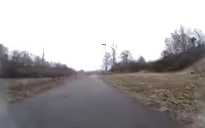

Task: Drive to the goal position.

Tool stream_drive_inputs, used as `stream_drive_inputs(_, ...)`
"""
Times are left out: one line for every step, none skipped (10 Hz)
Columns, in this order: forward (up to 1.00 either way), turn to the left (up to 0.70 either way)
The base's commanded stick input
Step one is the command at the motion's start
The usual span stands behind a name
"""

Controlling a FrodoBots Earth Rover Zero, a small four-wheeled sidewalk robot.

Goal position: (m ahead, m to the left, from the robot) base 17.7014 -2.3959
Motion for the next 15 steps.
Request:
stream_drive_inputs(0.7,0.0)
stream_drive_inputs(0.7,0.0)
stream_drive_inputs(0.7,0.0)
stream_drive_inputs(0.7,0.0)
stream_drive_inputs(0.7,0.0)
stream_drive_inputs(0.7,0.0)
stream_drive_inputs(0.7,0.0)
stream_drive_inputs(0.7,0.0)
stream_drive_inputs(0.7,0.0)
stream_drive_inputs(0.7,0.07)
stream_drive_inputs(0.7,0.35)
stream_drive_inputs(0.7,0.35)
stream_drive_inputs(0.7,0.25)
stream_drive_inputs(0.7,0.03)
stream_drive_inputs(0.7,0.0)
